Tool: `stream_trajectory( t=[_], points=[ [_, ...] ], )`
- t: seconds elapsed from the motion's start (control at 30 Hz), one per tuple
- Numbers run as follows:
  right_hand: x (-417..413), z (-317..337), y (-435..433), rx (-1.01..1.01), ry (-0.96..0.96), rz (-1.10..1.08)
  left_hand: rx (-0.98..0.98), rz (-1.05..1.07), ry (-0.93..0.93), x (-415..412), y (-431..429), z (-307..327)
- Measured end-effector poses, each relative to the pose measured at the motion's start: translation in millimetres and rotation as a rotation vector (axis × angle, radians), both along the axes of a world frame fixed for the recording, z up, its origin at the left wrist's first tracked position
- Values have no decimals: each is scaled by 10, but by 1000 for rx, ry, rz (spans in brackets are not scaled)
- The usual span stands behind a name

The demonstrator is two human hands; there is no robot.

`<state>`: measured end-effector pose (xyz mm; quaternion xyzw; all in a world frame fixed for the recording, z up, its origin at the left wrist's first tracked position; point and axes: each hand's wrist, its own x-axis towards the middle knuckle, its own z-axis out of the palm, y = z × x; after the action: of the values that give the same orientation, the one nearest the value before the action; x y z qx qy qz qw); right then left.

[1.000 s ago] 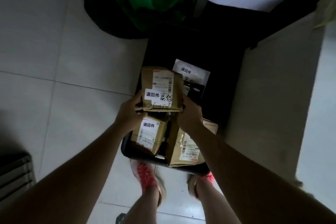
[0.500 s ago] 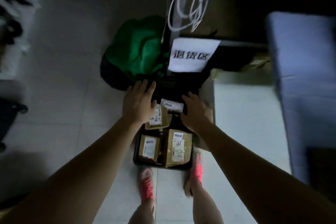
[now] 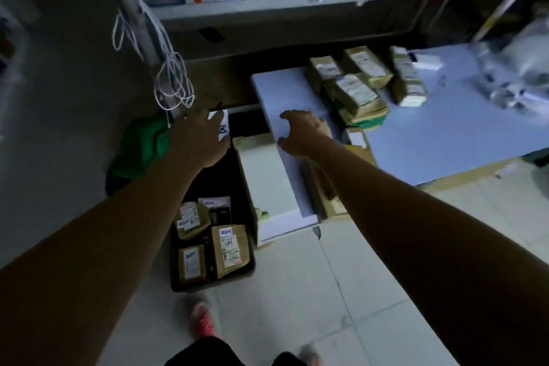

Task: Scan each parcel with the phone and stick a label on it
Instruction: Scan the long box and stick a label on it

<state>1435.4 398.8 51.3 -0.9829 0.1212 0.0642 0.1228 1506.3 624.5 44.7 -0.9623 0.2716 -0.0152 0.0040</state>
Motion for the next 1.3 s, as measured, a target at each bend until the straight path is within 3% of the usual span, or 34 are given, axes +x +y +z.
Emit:
stream_trajectory(
  t=[0.23, 0.47, 0.9, 1.1, 1.17, 1.3],
  points=[
    [-1230, 484, -1282, -21, -44, -98, -20, -138, -71, -1136, -1336, 410],
    [-1507, 639, -2284, -13, -31, -143, 50, -144, -80, -1355, -2411, 526],
    [-909, 361, -4397, -14, 148, -284, -69, -243, 34, -478, -4893, 83],
    [-489, 24, -5278, 148, 153, -362, -36, -207, 79, -21, -5628, -204],
    [-276, -181, -5527, 242, 134, -390, -57, -163, 158, 152, -5832, -425],
    [293, -671, -6033, 470, 114, -422, -208, 16, 497, 433, -6343, -901]
  ],
)
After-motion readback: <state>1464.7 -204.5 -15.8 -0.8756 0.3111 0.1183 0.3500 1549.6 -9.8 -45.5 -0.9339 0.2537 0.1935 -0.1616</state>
